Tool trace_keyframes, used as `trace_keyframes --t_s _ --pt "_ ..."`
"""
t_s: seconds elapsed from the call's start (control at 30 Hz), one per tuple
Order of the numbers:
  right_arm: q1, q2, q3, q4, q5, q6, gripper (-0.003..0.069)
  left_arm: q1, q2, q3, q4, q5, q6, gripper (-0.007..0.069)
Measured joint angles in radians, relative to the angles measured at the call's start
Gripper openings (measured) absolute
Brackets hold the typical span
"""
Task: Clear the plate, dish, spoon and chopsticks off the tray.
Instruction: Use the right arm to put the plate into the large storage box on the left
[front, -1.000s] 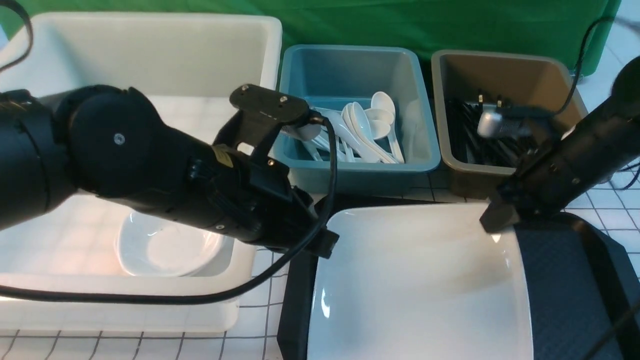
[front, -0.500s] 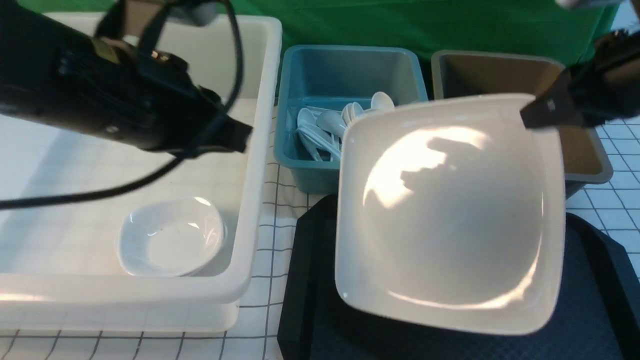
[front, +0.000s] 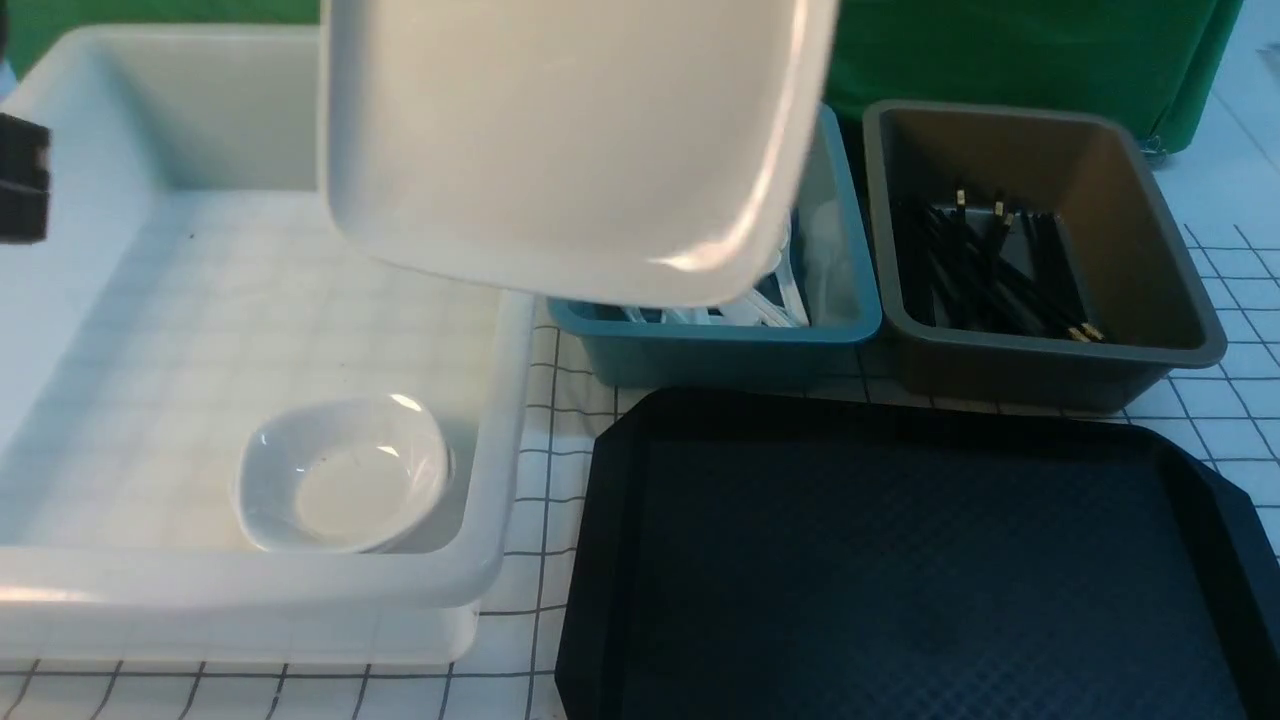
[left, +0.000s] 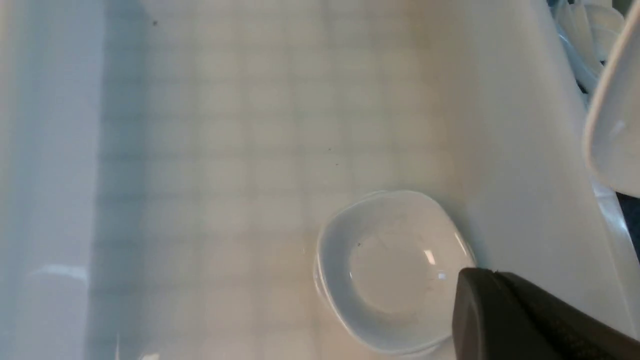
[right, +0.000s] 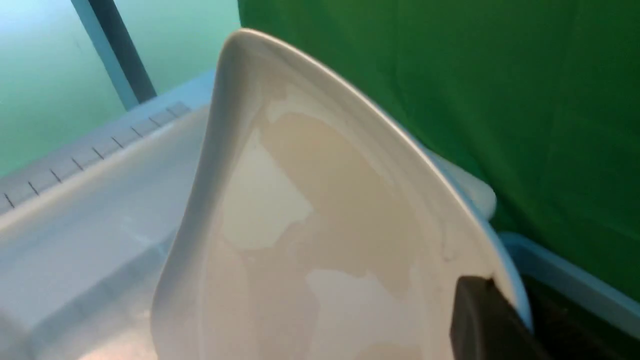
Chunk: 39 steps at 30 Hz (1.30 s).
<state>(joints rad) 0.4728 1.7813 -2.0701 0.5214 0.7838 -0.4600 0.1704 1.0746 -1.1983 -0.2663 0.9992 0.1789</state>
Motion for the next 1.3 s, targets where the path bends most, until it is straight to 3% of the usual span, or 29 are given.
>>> trace_keyframes --t_s 0.23,0.43,0.67,1.13,1.3 --pt "0.136 0.287 -0.229 0.002 -0.184 0.027 0.0038 0.049 -0.043 0.0 -0.078 0.048 0.026 -0.0003" --pt "0.197 0.448 -0.322 0.004 -0.318 0.012 0.0038 0.05 -0.074 0.0 -0.088 0.107 0.001 -0.0003" --pt "0.21 0.576 -0.33 0.004 -0.445 -0.018 0.0038 0.05 -0.132 0.0 -0.089 0.113 0.0 -0.0003" --pt "0.21 0.688 -0.33 0.008 -0.506 -0.115 0.0039 0.05 -0.15 0.0 -0.088 0.113 0.0 -0.0003" --pt "0.21 0.694 -0.331 0.015 -0.538 -0.15 0.008 0.05 -0.15 0.0 -0.088 0.113 0.003 -0.0003"
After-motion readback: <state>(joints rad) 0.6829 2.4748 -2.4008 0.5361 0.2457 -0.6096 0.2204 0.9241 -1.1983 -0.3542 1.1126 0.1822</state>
